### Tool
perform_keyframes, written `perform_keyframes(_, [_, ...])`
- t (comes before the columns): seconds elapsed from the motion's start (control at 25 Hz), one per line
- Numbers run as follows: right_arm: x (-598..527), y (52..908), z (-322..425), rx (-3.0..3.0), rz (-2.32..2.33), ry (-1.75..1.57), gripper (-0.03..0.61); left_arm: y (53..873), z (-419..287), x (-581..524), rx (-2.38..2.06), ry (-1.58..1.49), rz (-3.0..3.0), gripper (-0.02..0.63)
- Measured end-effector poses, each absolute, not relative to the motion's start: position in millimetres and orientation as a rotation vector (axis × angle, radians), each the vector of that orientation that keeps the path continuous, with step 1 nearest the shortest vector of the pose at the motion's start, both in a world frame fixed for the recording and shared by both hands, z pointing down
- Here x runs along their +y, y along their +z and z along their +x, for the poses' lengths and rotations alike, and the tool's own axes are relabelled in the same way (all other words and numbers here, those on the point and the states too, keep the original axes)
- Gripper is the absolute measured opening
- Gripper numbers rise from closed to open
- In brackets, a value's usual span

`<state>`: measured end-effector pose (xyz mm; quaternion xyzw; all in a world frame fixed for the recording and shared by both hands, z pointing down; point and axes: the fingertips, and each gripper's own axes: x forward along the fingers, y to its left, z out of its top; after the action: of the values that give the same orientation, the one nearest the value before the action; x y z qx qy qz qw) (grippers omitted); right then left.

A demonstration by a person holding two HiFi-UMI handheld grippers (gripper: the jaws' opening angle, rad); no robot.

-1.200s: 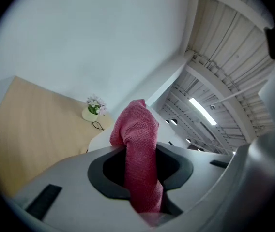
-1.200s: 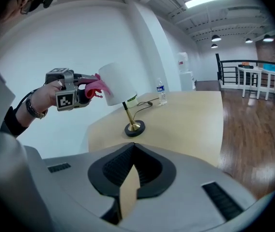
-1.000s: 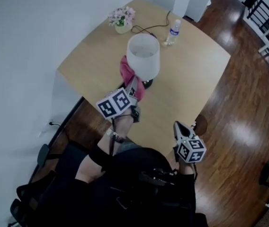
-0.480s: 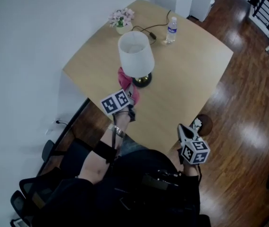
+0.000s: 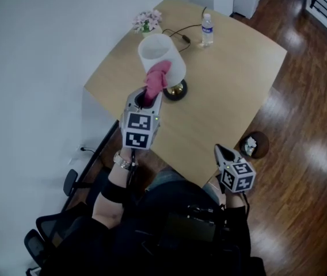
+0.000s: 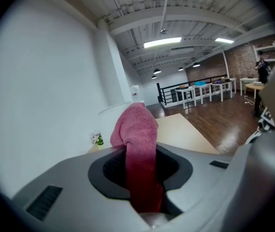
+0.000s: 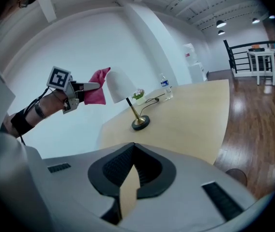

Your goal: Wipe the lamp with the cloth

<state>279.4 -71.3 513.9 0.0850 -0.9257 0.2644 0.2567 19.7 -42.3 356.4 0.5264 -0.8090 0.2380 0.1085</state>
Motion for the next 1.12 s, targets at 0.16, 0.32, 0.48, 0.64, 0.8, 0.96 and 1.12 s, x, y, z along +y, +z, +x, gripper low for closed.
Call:
perform_keyframes(0.16, [-70.9, 503.6, 265.0, -2.531, 0.249, 0.705, 0.009, 337.1, 14.0, -66.7, -2.334, 0.723, 1.636, 0.118])
perform_keyframes(0.32, [-71.7, 496.4, 257.7, -2.532, 0.281, 0.698, 0.009, 359.4, 7.4, -74.9, -2.267, 0.636, 1.611, 0.117])
perform_keyframes(0.48, [-77.1, 501.4, 258.7, -2.502, 0.325, 0.685, 0.009, 419.0, 18.7, -74.7, -2.131, 0.547, 1.591, 0.117])
perform_keyframes(0.64, [-73.5, 508.9, 263.3, -2.458, 0.373, 0.689, 0.009, 469.3, 28.5, -69.6, -2.018, 0.482, 1.573, 0.117])
perform_keyframes(0.8, [-62.3, 516.9, 258.3, -2.419, 0.406, 0.68, 0.009, 500.6, 28.7, -68.1, -1.932, 0.433, 1.581, 0.118])
perform_keyframes(0.96, [-51.8, 517.1, 257.6, -2.397, 0.449, 0.669, 0.009, 520.3, 45.4, -70.0, -1.812, 0.392, 1.617, 0.117])
perform_keyframes(1.12, [-44.8, 526.2, 258.7, -2.387, 0.467, 0.685, 0.009, 512.0, 62.5, -76.1, -1.781, 0.328, 1.677, 0.117])
